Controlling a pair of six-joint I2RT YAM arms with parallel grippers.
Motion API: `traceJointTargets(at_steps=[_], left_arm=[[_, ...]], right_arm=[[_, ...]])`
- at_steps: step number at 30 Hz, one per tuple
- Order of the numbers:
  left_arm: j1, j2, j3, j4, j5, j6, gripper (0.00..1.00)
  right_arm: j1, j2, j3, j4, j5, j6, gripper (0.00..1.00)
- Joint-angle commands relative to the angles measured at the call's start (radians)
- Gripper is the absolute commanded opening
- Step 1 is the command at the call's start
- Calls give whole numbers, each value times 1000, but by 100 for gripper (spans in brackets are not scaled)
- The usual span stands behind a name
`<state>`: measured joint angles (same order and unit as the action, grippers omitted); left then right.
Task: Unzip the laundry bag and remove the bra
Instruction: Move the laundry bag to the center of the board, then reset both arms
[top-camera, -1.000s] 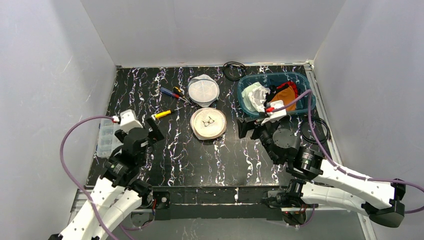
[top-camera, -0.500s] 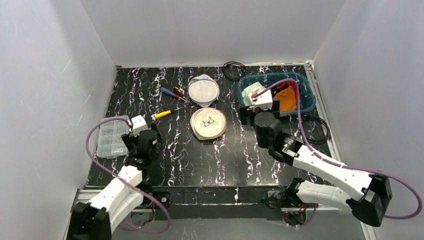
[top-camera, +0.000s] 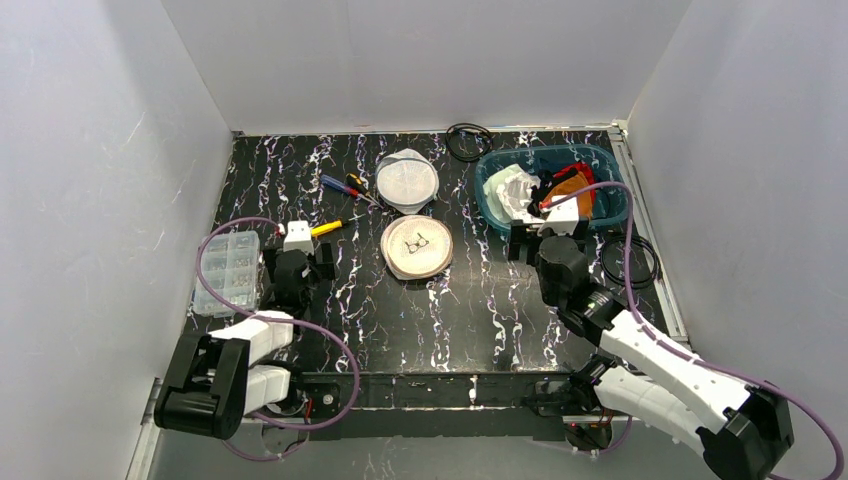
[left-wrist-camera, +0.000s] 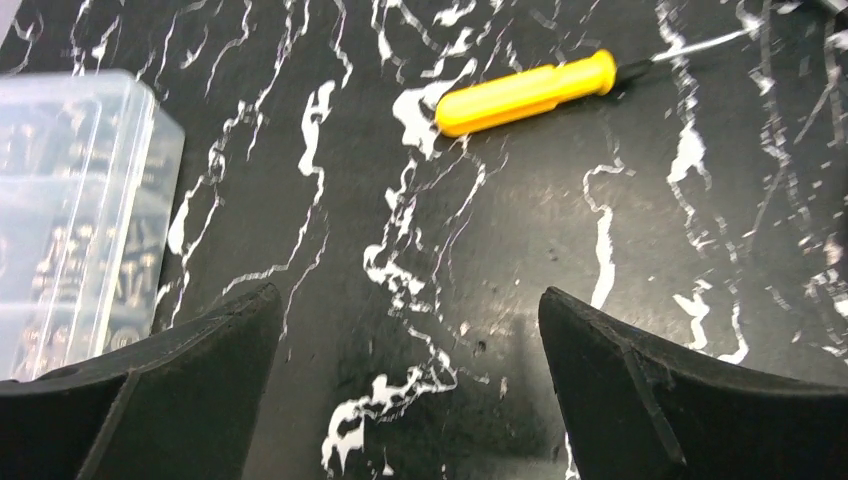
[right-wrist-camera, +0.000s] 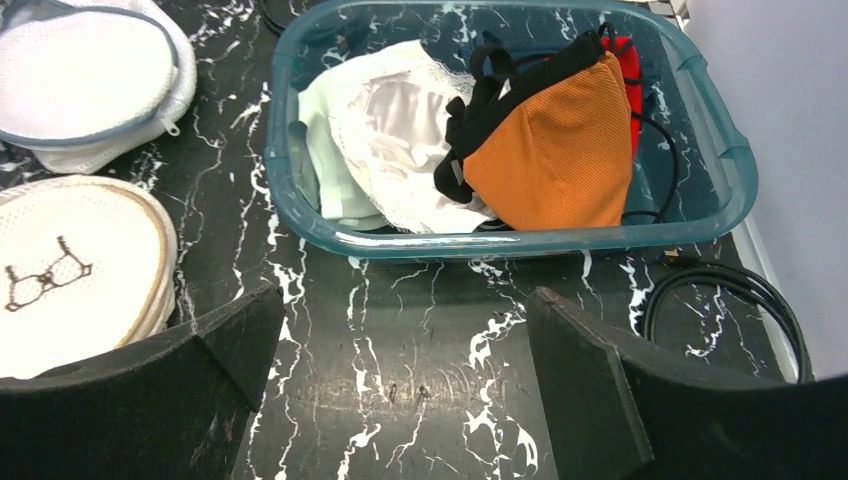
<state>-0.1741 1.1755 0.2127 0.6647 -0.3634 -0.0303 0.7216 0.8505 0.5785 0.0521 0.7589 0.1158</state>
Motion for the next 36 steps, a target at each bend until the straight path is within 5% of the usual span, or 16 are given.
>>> traceJointTargets(at_steps=[1, 5, 14, 22, 27, 32, 36], left_arm=[[40, 17, 27, 127, 105, 51, 99], [82, 82, 69, 137, 266, 81, 99], [133, 60, 74, 84, 111, -17, 99], [143, -10, 34, 72, 197, 10, 99], [142, 93, 64, 161, 206, -35, 98], [143, 174, 36, 315, 186, -34, 99], [142, 315, 4, 513, 188, -19, 99]], right_arm=[[-3, -73, -15, 24, -41, 18, 99], [-2, -104, -13, -35, -45, 45, 99], [-3, -22, 3, -81, -22, 101, 99], [-108, 14, -65, 102, 100, -61, 99], [-319, -4, -207, 231, 60, -17, 99], [-358, 52, -286, 334, 151, 21, 99], [-399, 212, -295, 468, -6, 20, 99]])
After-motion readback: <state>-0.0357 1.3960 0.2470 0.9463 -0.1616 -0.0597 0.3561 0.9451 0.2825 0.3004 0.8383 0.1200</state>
